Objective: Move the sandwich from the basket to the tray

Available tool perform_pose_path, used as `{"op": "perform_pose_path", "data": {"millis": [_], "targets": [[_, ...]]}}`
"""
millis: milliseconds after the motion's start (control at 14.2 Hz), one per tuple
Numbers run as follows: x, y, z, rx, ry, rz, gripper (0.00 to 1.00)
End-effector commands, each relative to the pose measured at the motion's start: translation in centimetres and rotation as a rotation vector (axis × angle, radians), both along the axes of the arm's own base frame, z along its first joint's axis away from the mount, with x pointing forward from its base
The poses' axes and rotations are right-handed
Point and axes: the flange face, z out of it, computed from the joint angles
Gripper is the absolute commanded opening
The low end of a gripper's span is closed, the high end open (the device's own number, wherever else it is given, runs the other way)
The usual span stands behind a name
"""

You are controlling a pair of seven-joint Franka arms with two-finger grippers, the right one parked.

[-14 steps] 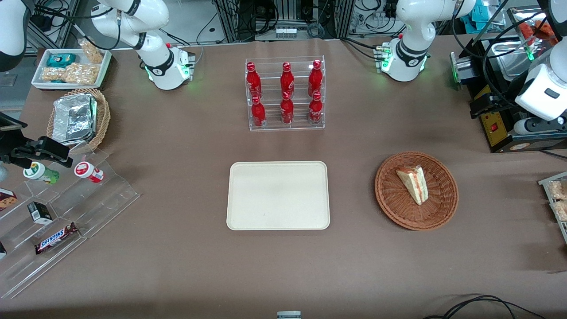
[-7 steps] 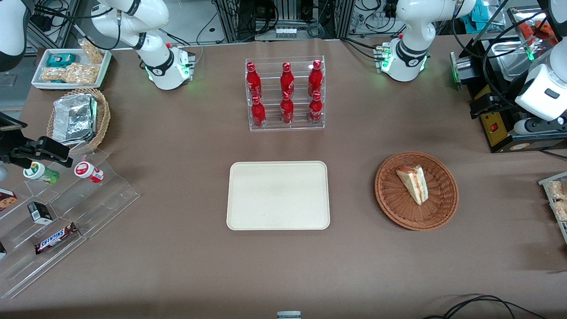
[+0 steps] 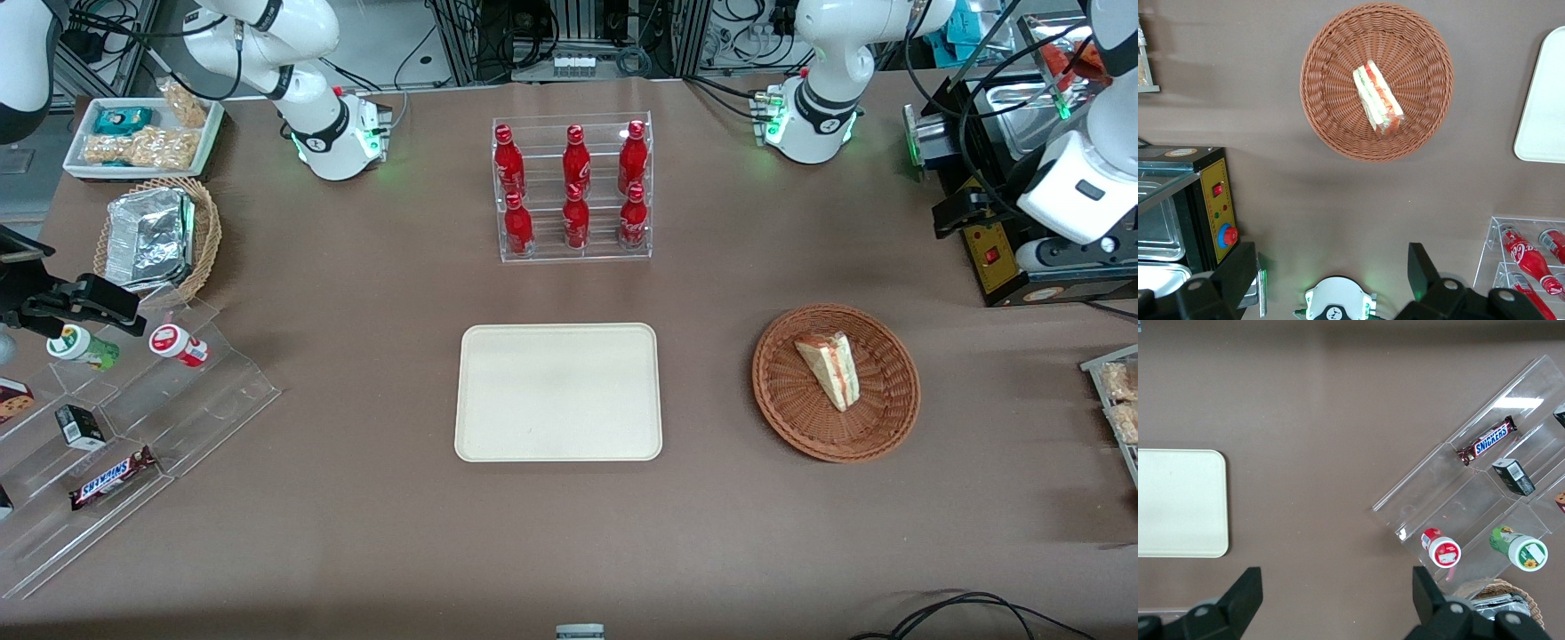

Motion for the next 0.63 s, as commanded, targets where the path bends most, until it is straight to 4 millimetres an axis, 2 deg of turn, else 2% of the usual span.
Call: {"op": "perform_pose_path", "data": {"millis": [0, 212, 564], "targets": [[0.2, -0.3, -1.1, 0.019, 0.028, 0.034, 1.0], [1.0, 0.1, -7.0, 0.036, 0.122, 0.172, 1.0], [2.8, -0.1, -14.9, 0.044, -0.02, 0.333, 1.0]]}}
